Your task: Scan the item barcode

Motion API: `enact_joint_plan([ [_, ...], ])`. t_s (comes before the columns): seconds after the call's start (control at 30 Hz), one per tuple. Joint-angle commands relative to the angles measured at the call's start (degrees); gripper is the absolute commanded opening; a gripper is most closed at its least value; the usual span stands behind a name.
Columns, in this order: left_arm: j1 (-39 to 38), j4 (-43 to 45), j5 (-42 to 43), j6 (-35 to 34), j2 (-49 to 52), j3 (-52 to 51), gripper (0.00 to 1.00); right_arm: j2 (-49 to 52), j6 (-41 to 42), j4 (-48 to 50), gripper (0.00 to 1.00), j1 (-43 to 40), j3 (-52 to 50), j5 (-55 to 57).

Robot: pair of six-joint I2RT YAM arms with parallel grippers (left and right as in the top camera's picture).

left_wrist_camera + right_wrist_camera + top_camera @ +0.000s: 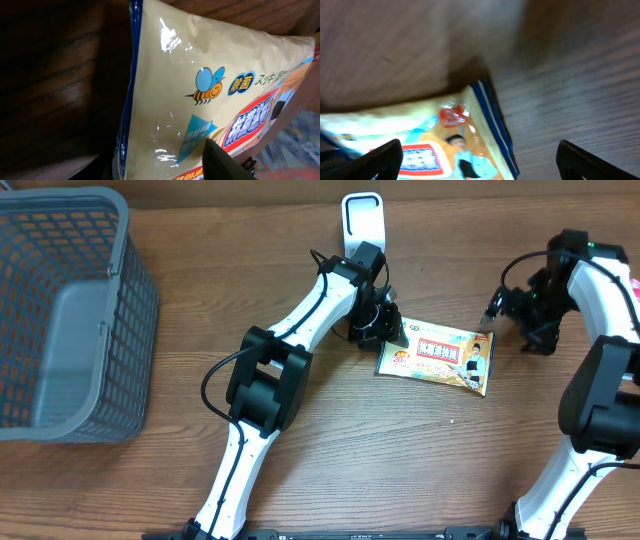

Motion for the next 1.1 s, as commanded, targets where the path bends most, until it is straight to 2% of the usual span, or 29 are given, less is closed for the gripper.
enact_joint_plan([
  [0.0,-0.5,1.3,-3.6,-0.7,0.6,-2.9,0.44,-0.1,0.0,0.0,0.96,0.0,-4.0,-0.4],
  [0.1,-0.5,1.9,-3.6,-0.7,0.6,-3.9,0.41,-0.1,-0.1,0.3,0.96,0.0,-6.9,-0.4],
  [0.13,-0.5,1.9,-3.6,-0.7,0.6,-3.9,0.37,-0.1,-0.1,1.0,0.95,0.0,-7.8,-0.6],
  [0.23,-0.8,2.3,-3.6,-0.7,0.6,-3.9,0.05,-0.1,-0.1,4.6,0.9,0.7,-11.9,-4.5],
  [0.33,-0.8,2.1,-3.7,-0.7,0.6,-3.9,0.04,-0.1,0.0,8.0,0.9,2.1,-15.5,-5.0],
  [0.5,0.7,-2.8,-7.3,-0.6,-0.2,-2.8,0.04,-0.2,-0.1,7.0,0.93,2.3,-14.6,-4.9],
  [0.63,2.9,-8.9,-14.3,0.6,-2.9,0.3,0.04,-0.3,-0.5,1.2,0.91,1.4,-8.7,-4.2],
  [0.7,4.4,-12.8,-22.1,0.9,-8.0,2.9,0.04,-0.6,-2.0,-3.7,0.92,0.9,-1.8,-4.1],
  [0.77,5.1,-14.3,-25.7,1.0,-11.3,4.4,0.04,-0.7,-2.2,-5.9,0.93,0.9,1.9,-3.7],
  [0.9,6.4,-15.5,-26.6,3.3,-16.8,5.5,0.04,-0.7,-3.1,-7.1,1.0,0.9,4.8,-3.3],
  [1.0,6.8,-16.2,-24.6,3.3,-18.3,5.5,0.04,-0.6,-3.0,-7.1,1.0,0.9,4.3,-0.7],
  [1.03,6.8,-16.3,-22.2,3.3,-18.1,5.4,0.16,-0.6,-3.0,-7.4,1.0,0.9,4.2,-0.7],
  [1.07,6.7,-16.3,-20.1,3.3,-17.8,5.2,0.32,-0.6,-3.1,-7.1,1.0,0.9,3.8,-1.1],
])
